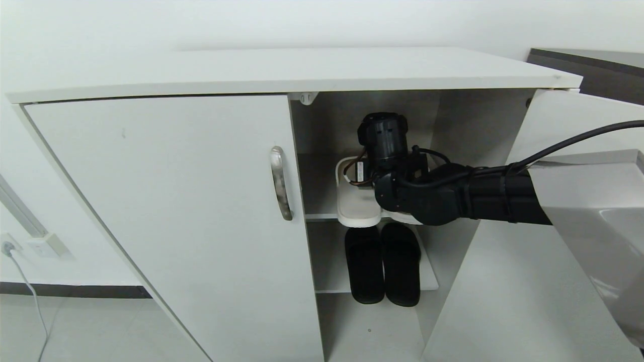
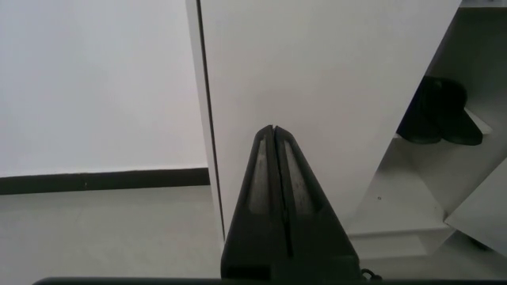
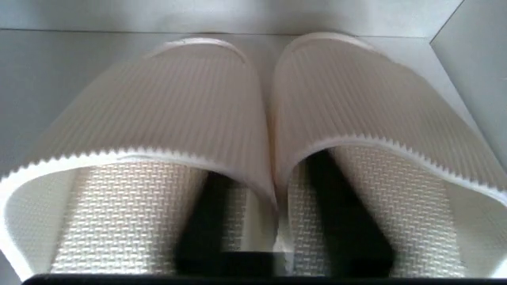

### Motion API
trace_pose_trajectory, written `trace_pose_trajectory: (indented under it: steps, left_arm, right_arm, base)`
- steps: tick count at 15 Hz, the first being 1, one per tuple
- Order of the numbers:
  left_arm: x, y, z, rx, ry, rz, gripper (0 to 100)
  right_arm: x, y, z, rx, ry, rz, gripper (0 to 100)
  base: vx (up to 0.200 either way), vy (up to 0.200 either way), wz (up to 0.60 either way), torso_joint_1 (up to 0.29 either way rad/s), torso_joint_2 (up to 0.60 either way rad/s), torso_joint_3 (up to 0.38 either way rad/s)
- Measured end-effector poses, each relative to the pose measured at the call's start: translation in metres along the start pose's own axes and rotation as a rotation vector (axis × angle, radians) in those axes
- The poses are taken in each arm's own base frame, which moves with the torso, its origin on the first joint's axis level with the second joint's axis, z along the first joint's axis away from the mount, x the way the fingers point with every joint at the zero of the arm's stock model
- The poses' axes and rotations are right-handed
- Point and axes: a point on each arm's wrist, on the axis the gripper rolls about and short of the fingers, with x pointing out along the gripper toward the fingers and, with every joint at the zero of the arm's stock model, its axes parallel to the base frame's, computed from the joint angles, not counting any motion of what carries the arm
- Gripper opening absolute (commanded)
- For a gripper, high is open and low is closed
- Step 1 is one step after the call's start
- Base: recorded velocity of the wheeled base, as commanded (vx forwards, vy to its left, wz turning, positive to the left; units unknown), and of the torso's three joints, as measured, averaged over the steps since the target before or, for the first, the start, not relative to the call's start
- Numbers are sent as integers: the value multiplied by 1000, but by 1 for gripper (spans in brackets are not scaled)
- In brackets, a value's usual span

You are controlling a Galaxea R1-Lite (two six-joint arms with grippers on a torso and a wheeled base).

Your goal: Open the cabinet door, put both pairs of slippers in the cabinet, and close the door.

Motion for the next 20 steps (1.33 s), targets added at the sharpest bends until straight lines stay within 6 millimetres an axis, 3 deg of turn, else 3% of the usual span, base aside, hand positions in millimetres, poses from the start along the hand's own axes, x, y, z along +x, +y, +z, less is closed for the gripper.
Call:
trace_pose_trajectory:
  steps: [4, 9, 16, 20]
  left_arm:
    - [0, 0, 0, 0, 0, 0, 0]
    - [0, 0, 0, 0, 0, 0, 0]
    - [0, 0, 0, 1, 0, -1, 0]
    - [0, 0, 0, 0, 0, -1, 0]
  right_arm:
    - [-8, 1, -4, -18, 17, 12, 100]
    - [-37, -3, -2, -40, 35, 37, 100]
    - [-101, -16, -2, -15, 43, 131, 100]
    - [-135, -28, -26, 5, 13, 258, 100]
  base:
    - [0, 0, 0, 0, 0, 0]
    - [0, 0, 0, 0, 0, 0]
    - [0, 0, 0, 0, 0, 0]
    - [0, 0, 0, 0, 0, 0]
